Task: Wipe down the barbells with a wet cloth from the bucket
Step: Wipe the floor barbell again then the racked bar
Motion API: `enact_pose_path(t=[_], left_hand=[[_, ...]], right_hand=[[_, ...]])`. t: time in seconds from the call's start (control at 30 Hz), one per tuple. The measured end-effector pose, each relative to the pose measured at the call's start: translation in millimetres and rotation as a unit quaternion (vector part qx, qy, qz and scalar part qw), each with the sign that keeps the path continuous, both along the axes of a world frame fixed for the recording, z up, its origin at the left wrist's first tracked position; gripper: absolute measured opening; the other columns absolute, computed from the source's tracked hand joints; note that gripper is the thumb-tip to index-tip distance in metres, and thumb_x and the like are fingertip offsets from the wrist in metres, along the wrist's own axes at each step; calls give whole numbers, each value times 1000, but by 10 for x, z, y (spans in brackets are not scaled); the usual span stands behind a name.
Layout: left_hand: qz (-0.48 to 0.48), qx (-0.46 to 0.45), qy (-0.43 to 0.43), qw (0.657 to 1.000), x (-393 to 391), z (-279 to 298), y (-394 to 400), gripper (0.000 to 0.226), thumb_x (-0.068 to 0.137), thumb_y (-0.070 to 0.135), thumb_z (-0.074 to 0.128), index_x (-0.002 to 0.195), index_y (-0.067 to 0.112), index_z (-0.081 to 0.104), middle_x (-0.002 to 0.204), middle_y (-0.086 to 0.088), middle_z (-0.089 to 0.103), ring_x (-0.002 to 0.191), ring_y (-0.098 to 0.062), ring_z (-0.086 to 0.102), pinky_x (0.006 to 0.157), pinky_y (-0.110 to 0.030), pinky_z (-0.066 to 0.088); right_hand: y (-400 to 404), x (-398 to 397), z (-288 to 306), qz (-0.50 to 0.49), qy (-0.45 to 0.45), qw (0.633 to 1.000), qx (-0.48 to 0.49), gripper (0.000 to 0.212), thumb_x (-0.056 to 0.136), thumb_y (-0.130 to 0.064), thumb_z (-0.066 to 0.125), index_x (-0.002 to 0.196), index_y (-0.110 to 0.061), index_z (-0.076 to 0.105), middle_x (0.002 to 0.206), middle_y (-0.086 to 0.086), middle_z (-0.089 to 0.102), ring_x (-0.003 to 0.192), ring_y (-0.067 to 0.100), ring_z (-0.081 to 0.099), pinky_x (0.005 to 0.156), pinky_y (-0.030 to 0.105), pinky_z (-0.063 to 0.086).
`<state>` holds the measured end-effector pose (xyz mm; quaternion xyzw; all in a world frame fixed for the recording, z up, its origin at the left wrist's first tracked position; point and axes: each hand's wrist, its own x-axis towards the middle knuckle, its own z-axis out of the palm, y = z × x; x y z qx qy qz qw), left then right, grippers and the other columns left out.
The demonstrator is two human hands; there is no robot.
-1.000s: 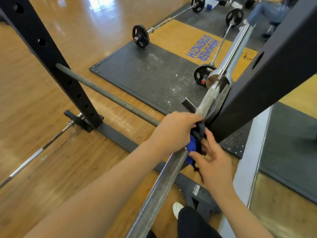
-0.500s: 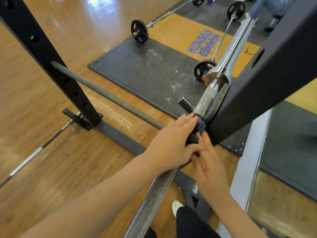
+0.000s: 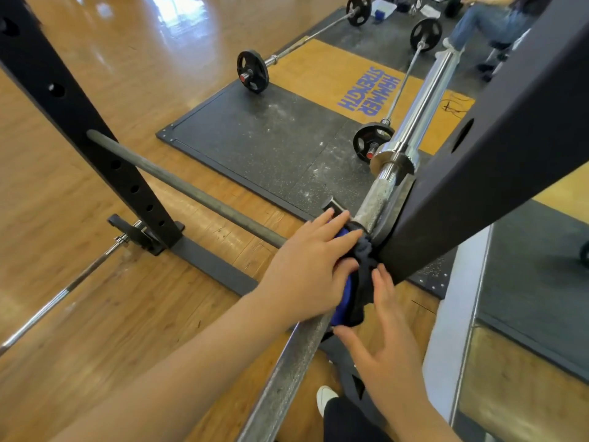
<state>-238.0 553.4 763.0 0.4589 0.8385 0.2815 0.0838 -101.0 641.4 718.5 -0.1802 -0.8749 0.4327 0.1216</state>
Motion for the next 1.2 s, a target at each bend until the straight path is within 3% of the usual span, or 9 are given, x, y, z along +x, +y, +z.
enact_pose_path(t=[0.07, 0.17, 0.3, 0.43, 0.53, 0.67, 0.83, 1.0, 1.2], left_hand=[[25, -46, -60, 997, 121, 7, -4, 76, 89, 49, 56, 151, 25, 19, 158, 4, 12, 144, -13, 12, 113, -25, 16], [49, -7, -86, 995, 133, 5, 29, 71, 88, 38, 63, 148, 29, 26, 155, 9, 23, 140, -10, 25, 112, -26, 25], [27, 83, -81, 993, 20, 51, -14, 43, 89, 9, 52, 131, 19, 57, 136, 3, 54, 127, -16, 48, 105, -33, 40], [-59, 96, -17, 994, -188, -28, -37, 49, 84, 2, 35, 126, 8, 59, 137, -6, 54, 135, -21, 37, 112, -26, 26], [-55, 29, -96, 993, -184, -27, -52, 51, 93, 8, 46, 143, 14, 39, 152, 2, 33, 142, -7, 18, 111, -10, 9], [-34, 39, -115, 992, 5, 8, -26, 73, 84, 38, 68, 145, 17, 34, 151, 4, 32, 136, -2, 24, 106, -4, 16], [-35, 73, -75, 994, -118, 55, 67, 38, 86, 9, 60, 124, 10, 60, 131, -3, 59, 124, -13, 48, 99, -27, 42], [-104, 43, 9, 994, -406, 63, 196, 52, 78, -3, 45, 128, 7, 57, 133, -8, 56, 127, -22, 47, 105, -23, 29], [-151, -26, -40, 987, -397, 121, 114, 58, 85, -4, 46, 140, 14, 45, 149, 1, 38, 140, -9, 27, 112, -16, 13]], right_hand=[[-30, -3, -24, -18, -35, 991, -132, 90, 70, -41, 70, 130, -59, 7, 136, -50, 14, 127, -24, 19, 98, -1, 23], [-11, -58, -85, -88, -17, 968, -236, 76, 77, -9, 73, 125, -51, 32, 101, -45, 54, 101, -20, 52, 87, 12, 47], [78, -99, 106, -128, 116, 985, 5, 36, 82, -10, 69, 99, -40, 60, 94, -41, 60, 97, -17, 55, 82, 5, 46], [47, -156, 145, -31, 157, 972, 172, 40, 93, -33, 47, 127, -14, 53, 132, -8, 50, 128, -14, 30, 100, 2, 25], [5, -113, 22, 9, 123, 980, 156, 51, 99, -49, 29, 141, -20, 32, 149, -27, 23, 136, -10, 19, 105, 4, 18], [54, -6, -80, -15, 112, 986, 125, 52, 98, -52, 29, 140, -21, 32, 145, -41, 14, 132, -18, 17, 99, -2, 18], [142, -36, -38, -33, 143, 979, 140, 44, 92, -31, 42, 134, -16, 44, 141, -43, 22, 128, -20, 25, 96, -3, 23], [137, -89, 6, -17, 161, 973, 165, 38, 93, -24, 41, 130, -15, 44, 144, -36, 26, 130, -13, 31, 99, 2, 28], [117, -161, -29, 35, 130, 977, 165, 41, 101, -40, 29, 133, -18, 42, 146, -34, 22, 136, -6, 26, 107, 9, 22]])
